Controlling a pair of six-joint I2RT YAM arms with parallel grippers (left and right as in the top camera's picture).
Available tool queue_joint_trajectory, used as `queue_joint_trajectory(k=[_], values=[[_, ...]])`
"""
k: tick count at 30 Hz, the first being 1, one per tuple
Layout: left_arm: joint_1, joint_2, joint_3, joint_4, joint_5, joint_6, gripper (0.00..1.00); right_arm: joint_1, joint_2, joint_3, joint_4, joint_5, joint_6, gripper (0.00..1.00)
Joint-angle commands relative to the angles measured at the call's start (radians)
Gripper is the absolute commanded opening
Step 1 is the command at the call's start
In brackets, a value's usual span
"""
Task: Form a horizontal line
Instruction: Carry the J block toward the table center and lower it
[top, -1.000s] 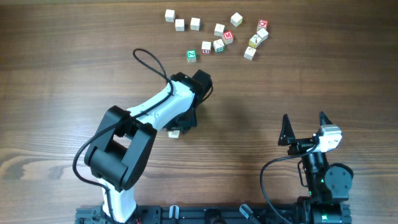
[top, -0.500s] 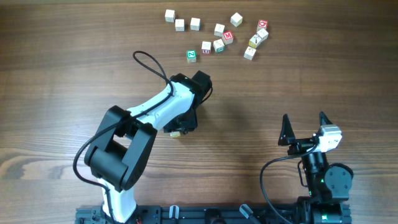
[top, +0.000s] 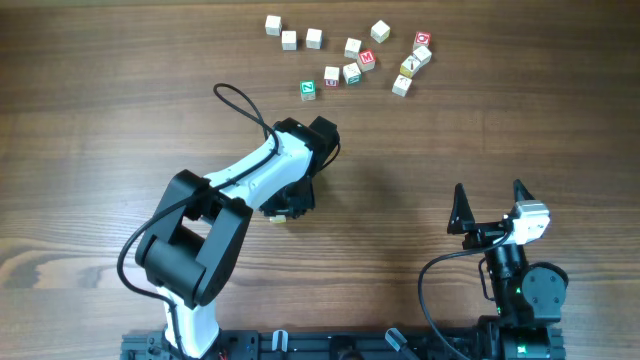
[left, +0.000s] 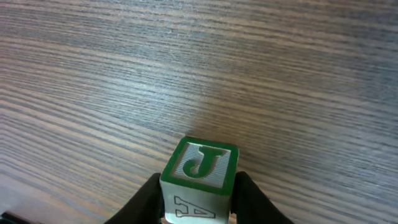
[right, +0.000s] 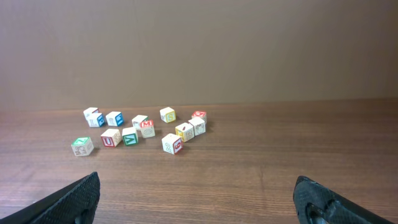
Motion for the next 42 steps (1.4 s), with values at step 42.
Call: queue_joint_trajectory(k=[42], values=[[0.002, -0.018, -0.004, 0.034, -0.118, 0.146, 0.43, 0.004, -0.002, -0.001, 0.005, 0.003, -0.014, 1.00]])
